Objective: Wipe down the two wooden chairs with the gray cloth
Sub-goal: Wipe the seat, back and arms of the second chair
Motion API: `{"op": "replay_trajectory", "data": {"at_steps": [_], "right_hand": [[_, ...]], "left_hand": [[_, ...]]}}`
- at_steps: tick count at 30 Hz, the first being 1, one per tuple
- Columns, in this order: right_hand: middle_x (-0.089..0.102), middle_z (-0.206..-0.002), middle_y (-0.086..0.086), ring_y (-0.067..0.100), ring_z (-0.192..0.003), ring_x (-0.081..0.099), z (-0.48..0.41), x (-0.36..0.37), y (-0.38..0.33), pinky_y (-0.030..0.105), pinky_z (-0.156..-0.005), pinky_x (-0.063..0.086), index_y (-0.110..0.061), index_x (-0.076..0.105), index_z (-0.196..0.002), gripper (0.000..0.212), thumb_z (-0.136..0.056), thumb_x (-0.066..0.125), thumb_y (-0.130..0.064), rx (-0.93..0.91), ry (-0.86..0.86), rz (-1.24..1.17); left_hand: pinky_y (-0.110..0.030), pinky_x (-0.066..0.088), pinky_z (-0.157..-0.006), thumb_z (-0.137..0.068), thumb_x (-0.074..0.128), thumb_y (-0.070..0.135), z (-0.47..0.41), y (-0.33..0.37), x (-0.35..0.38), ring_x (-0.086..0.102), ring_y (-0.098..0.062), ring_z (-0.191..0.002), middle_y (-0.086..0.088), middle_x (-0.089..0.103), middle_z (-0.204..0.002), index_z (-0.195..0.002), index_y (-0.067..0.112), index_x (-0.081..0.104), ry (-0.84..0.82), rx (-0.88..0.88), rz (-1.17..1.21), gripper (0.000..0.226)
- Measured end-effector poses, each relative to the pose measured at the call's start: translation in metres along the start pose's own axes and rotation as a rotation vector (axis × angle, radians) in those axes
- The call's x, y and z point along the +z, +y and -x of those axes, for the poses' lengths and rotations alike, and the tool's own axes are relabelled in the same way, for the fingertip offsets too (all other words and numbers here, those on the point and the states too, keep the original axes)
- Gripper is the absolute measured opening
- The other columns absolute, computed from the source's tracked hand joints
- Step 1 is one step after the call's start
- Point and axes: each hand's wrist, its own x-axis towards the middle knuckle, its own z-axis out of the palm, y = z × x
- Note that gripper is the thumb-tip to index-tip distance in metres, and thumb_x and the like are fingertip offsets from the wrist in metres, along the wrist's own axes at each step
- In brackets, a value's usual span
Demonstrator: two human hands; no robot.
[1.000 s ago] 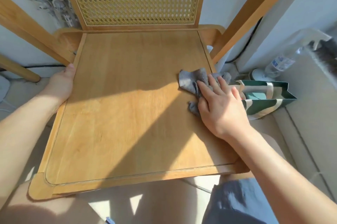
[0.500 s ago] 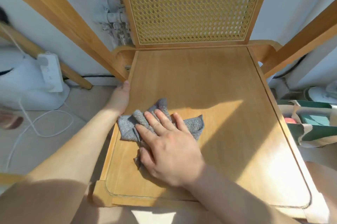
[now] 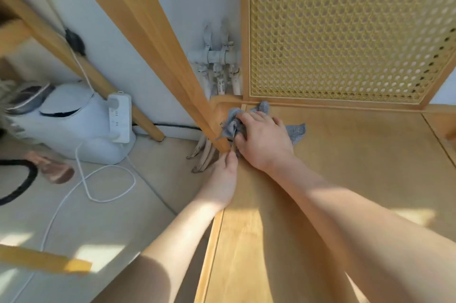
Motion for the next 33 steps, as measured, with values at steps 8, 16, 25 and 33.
{"op": "replay_trajectory", "data": {"at_steps": [8, 16, 25, 33], "right_hand": [[0.066, -0.120, 0.007, 0.026, -0.110, 0.059, -0.062, 0.004, -0.030, 0.033, -0.089, 0.047, -0.016, 0.053, -0.133, 0.040, -0.094, 0.050, -0.021, -0.005, 0.224, -0.517], [0.045, -0.143, 0.014, 0.028, -0.139, 0.032, -0.089, 0.013, -0.016, 0.041, -0.111, 0.028, -0.007, 0.050, -0.125, 0.036, -0.098, 0.033, -0.023, -0.230, -0.240, 0.010], [0.041, -0.145, 0.015, 0.030, -0.132, 0.028, -0.073, 0.019, -0.036, 0.050, -0.096, 0.018, -0.004, 0.026, -0.147, 0.058, -0.093, 0.028, -0.024, -0.121, -0.108, 0.629], [0.069, -0.079, 0.007, 0.031, -0.080, 0.058, -0.053, -0.004, 0.018, 0.037, -0.068, 0.042, -0.011, 0.066, -0.092, 0.041, -0.079, 0.032, -0.028, -0.237, 0.197, 0.284]], "left_hand": [[-0.030, 0.019, -0.110, -0.103, 0.022, 0.045, 0.000, 0.000, -0.005, 0.026, -0.015, -0.143, 0.008, 0.031, -0.155, -0.149, 0.032, 0.029, -0.030, -0.015, -0.009, 0.048], [-0.022, 0.024, -0.097, -0.104, 0.022, 0.040, 0.002, 0.003, -0.007, 0.039, -0.010, -0.129, 0.012, 0.048, -0.131, -0.136, 0.028, 0.045, -0.031, 0.030, -0.026, 0.042], [-0.025, 0.028, -0.096, -0.102, 0.022, 0.046, 0.000, 0.002, -0.006, 0.042, -0.012, -0.128, 0.016, 0.047, -0.133, -0.138, 0.038, 0.042, -0.014, 0.030, -0.031, 0.041], [-0.027, 0.033, -0.093, -0.104, 0.025, 0.040, 0.002, 0.008, -0.008, 0.048, -0.021, -0.124, 0.000, 0.055, -0.130, -0.126, 0.022, 0.049, 0.006, 0.039, -0.125, 0.037]]}}
